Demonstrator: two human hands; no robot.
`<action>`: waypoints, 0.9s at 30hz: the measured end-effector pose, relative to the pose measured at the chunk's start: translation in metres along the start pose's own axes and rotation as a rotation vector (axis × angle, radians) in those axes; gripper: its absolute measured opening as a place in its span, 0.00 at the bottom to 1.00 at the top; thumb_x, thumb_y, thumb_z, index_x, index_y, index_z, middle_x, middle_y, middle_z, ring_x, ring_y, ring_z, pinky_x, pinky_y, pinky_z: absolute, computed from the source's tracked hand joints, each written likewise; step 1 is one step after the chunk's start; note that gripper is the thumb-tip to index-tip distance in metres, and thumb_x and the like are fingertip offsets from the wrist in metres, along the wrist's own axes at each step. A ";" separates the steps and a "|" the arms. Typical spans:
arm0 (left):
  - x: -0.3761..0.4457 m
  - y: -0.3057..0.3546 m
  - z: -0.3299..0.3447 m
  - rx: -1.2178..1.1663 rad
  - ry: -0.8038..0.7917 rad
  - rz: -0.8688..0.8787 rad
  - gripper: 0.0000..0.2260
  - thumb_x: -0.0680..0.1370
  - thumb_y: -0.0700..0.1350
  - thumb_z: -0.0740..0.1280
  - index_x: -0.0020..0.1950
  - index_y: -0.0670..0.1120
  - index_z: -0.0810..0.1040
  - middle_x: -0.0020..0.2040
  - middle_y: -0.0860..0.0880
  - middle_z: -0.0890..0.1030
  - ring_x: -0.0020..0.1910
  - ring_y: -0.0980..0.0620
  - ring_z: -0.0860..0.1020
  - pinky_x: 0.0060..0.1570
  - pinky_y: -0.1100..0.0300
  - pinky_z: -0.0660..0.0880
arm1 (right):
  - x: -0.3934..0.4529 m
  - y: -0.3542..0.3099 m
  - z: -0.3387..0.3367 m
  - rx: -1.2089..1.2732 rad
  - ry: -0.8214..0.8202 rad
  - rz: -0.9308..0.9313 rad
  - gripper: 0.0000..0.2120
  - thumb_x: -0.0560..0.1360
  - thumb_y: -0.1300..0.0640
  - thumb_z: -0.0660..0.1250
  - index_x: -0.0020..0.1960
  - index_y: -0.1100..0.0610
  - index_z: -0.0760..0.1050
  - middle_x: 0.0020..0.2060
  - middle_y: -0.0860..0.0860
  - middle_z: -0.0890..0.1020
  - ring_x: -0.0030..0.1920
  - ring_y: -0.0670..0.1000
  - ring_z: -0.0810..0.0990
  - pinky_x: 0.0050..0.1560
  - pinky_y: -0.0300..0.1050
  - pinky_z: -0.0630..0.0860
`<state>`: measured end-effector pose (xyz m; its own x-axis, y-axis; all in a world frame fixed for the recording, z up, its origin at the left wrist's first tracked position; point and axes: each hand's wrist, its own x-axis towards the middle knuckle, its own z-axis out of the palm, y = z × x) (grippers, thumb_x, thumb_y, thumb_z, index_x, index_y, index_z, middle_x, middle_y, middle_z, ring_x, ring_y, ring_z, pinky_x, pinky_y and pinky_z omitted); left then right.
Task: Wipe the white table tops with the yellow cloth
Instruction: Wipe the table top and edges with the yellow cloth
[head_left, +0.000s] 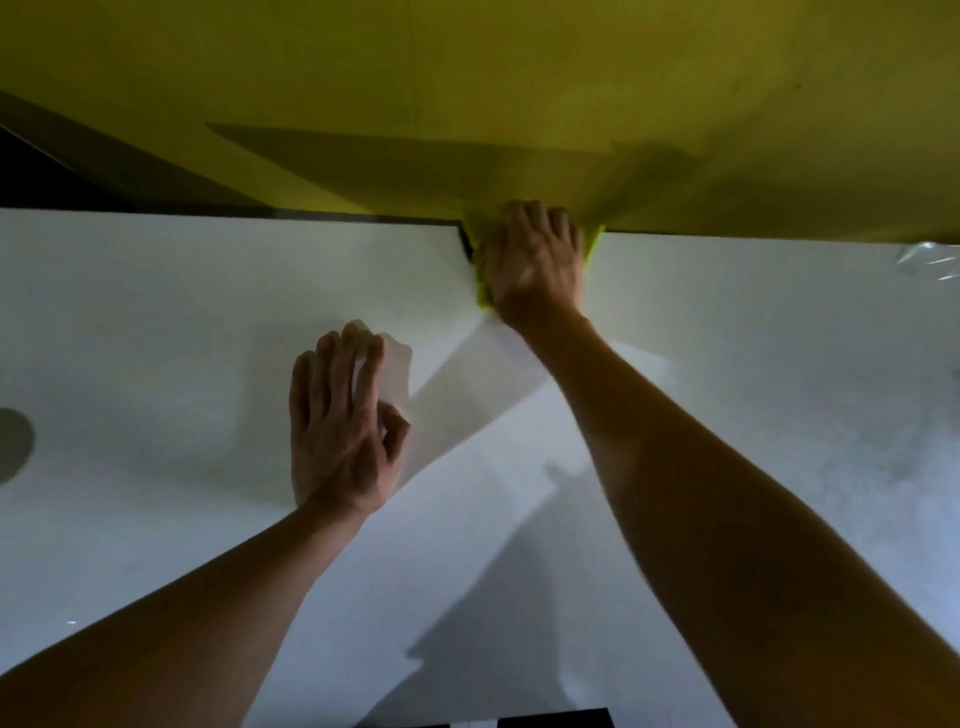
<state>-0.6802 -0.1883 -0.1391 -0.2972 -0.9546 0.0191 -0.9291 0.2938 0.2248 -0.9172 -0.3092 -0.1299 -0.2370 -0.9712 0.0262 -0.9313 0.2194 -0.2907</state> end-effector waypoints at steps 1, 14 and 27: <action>0.000 0.000 0.000 0.004 -0.002 -0.001 0.33 0.80 0.48 0.57 0.85 0.42 0.58 0.84 0.40 0.58 0.83 0.37 0.57 0.82 0.40 0.51 | -0.002 0.024 -0.007 0.006 0.016 0.028 0.20 0.79 0.47 0.53 0.62 0.55 0.76 0.58 0.57 0.79 0.59 0.60 0.74 0.62 0.53 0.66; 0.024 0.102 0.017 -0.044 0.091 -0.013 0.27 0.80 0.45 0.58 0.78 0.37 0.68 0.79 0.33 0.67 0.78 0.31 0.66 0.78 0.37 0.60 | -0.004 0.141 -0.042 0.032 0.157 0.145 0.16 0.78 0.51 0.57 0.53 0.58 0.79 0.50 0.60 0.80 0.54 0.62 0.77 0.64 0.57 0.70; 0.045 0.245 0.058 -0.029 -0.035 0.175 0.30 0.81 0.47 0.56 0.84 0.42 0.60 0.84 0.40 0.60 0.83 0.38 0.59 0.82 0.41 0.54 | 0.006 0.193 -0.056 0.008 0.014 -0.065 0.19 0.80 0.46 0.52 0.56 0.56 0.77 0.55 0.57 0.80 0.58 0.61 0.75 0.60 0.51 0.66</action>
<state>-0.9341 -0.1563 -0.1399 -0.4616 -0.8867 0.0264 -0.8559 0.4530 0.2493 -1.1144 -0.2675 -0.1321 -0.1802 -0.9819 0.0589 -0.9427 0.1553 -0.2953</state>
